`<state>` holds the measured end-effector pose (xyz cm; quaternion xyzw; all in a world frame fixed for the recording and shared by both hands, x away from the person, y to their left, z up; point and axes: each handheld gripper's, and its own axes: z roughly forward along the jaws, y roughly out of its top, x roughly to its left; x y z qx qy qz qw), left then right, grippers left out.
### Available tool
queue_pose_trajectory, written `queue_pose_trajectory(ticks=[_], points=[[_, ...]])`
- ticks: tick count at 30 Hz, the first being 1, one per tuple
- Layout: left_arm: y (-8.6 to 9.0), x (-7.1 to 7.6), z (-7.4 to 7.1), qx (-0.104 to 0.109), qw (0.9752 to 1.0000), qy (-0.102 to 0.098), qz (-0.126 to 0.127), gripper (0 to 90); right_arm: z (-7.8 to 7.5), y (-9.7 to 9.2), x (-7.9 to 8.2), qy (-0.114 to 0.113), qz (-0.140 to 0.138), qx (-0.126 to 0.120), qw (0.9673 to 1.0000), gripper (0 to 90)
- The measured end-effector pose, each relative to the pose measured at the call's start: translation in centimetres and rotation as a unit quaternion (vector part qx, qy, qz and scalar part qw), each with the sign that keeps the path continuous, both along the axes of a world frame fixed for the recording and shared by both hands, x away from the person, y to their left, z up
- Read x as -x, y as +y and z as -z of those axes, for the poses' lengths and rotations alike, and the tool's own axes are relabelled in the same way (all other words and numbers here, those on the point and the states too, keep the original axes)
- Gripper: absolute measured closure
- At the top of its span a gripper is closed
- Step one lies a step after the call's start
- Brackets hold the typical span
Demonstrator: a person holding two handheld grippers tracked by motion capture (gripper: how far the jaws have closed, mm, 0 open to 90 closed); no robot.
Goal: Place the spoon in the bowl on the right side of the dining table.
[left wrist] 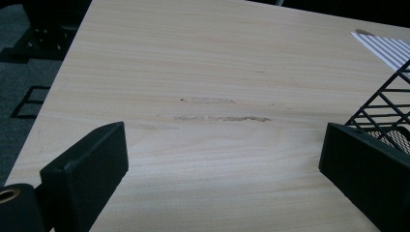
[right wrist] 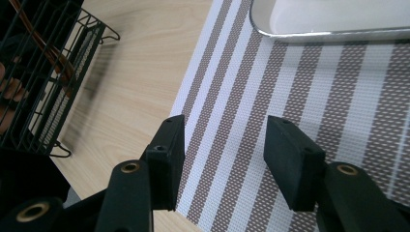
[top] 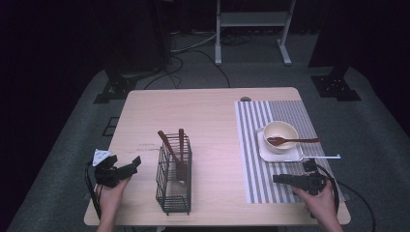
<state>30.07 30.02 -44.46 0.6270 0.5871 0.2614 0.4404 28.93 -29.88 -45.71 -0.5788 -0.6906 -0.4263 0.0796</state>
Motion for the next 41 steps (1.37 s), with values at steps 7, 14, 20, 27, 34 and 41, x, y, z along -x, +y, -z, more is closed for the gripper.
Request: queue_pose_trajectory(ticks=[7, 14, 20, 27, 34, 41], points=[[0.0, 0.0, 0.0, -0.001, 1.0, -0.001, 0.0, 2.6, 0.2, 0.9, 0.5, -0.005, -0.011, 0.008, 0.9999, 48.2], [0.0, 0.0, 0.0, -0.001, 1.0, 0.0, 0.0, 2.6, 0.3, 1.6, 1.0, -0.008, -0.021, 0.012, 0.9997, 47.5], [0.0, 0.0, 0.0, 0.0, 1.0, 0.0, 0.0, 2.6, 0.4, 2.0, 1.4, -0.014, -0.027, 0.013, 0.9995, 47.1], [0.0, 0.0, 0.0, -0.001, 1.0, 0.0, 0.001, 2.6, 0.5, 2.3, 2.2, -0.016, -0.032, 0.009, 0.9993, 46.7], [0.0, 0.0, 0.0, 0.001, 1.0, -0.001, 0.0, 2.6, 0.6, 2.7, 3.0, -0.019, -0.039, 0.006, 0.9991, 46.7], [-0.1, -0.1, 0.0, 0.003, 1.0, 0.0, 0.001, 2.6, 1.2, 2.8, 3.9, -0.032, -0.036, 0.002, 0.9988, 45.5]])
